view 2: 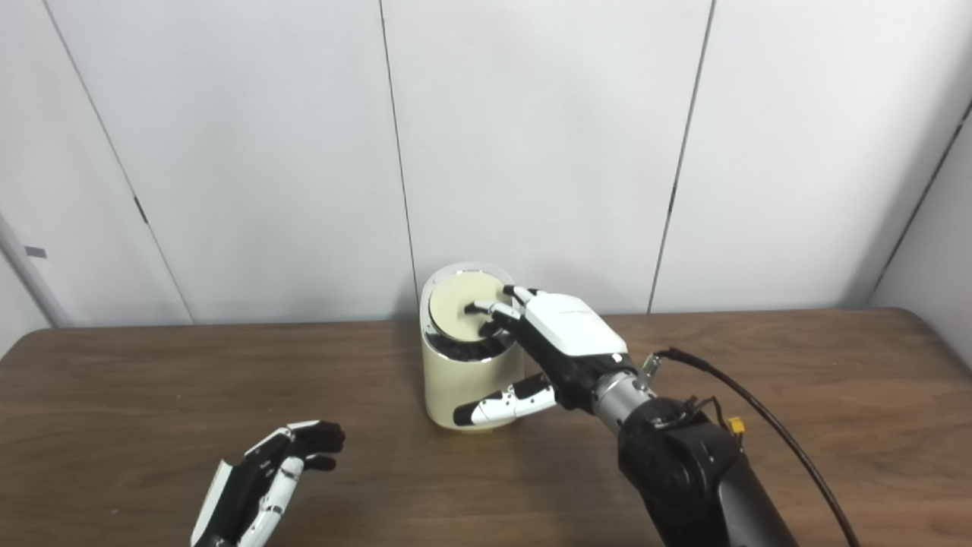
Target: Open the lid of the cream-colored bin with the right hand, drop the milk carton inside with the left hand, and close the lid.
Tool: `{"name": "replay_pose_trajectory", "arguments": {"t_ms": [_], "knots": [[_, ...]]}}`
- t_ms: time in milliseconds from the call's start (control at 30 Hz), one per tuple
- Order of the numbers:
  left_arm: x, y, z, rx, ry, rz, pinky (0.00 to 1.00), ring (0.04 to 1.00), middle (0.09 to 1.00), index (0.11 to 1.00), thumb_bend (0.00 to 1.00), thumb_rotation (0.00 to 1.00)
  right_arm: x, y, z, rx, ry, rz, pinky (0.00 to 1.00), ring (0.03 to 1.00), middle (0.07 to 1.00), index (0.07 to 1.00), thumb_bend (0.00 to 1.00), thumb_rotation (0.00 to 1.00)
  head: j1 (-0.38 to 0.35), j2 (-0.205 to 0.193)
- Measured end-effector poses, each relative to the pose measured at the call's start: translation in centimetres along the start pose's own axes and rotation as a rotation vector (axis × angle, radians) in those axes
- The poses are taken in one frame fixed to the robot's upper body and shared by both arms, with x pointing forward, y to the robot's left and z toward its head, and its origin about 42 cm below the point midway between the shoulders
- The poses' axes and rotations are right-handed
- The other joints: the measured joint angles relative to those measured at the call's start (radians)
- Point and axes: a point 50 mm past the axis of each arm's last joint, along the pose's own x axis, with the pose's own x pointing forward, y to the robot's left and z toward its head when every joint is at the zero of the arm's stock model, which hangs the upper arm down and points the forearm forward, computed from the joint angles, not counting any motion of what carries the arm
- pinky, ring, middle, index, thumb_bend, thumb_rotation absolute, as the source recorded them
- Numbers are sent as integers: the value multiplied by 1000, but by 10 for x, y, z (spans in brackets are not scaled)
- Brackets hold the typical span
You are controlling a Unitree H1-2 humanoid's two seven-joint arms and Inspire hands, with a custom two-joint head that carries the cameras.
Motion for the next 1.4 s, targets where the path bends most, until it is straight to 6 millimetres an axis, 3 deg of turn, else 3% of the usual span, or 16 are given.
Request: {"name": "replay_pose_trajectory", "arguments": {"t_ms": [500,1400], "knots": [[0,-4,0,11,0,-4,653,708,698,695,221,716,3,9,3,-119,-36,-37,991,961,882,864,731,704,0,-3],[0,-5,-1,23,17,-2,639,706,697,693,196,712,-4,23,8,-242,-76,31,1000,964,882,865,754,694,-2,-2]]}}
